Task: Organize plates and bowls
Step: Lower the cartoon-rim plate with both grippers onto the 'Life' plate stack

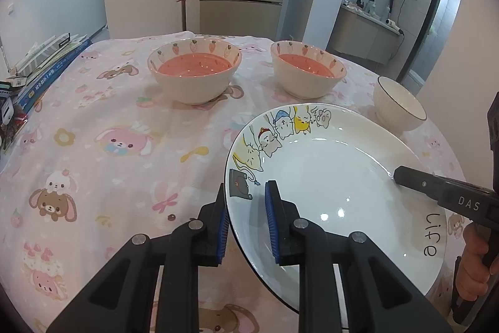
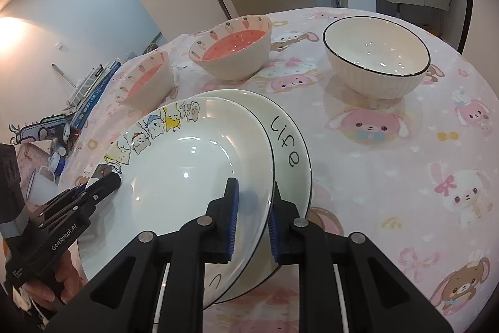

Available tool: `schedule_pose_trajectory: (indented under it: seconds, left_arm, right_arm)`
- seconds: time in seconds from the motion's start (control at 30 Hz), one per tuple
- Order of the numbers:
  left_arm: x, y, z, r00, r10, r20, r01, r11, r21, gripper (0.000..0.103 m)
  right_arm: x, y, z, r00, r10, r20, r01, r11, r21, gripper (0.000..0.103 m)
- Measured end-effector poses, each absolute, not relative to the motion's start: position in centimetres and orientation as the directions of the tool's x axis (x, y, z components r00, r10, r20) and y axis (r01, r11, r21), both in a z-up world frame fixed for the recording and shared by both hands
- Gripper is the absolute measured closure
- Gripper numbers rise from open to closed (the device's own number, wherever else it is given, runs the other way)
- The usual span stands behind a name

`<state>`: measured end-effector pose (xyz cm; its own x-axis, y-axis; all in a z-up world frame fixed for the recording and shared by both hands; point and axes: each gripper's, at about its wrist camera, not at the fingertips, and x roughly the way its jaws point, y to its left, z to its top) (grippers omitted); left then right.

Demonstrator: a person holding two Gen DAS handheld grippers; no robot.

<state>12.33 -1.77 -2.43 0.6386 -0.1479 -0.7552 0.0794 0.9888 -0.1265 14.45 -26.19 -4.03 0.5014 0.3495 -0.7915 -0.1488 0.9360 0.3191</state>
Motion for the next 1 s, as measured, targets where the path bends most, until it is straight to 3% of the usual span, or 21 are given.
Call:
schedule_pose_trajectory:
  seconds: [0.63,1.0]
  left_arm:
    - [13.4,-3.4,-3.6,0.66,-0.118,-0.742,0.103,0.992,-0.066,0.077]
    - [12.5,-3.9,-4.1,0.718,-0.114,-0.686,0.147,0.989,-0.011,0.077]
  right_arm:
    - [13.4,-25.8,-3.5,0.589,0.238,-0.773,-0.224,0.966,0.127,0.084]
    - [12.0,-25.3,-3.6,0.691,0.193,-0.696,-0.277,0.961,-0.009,0.082]
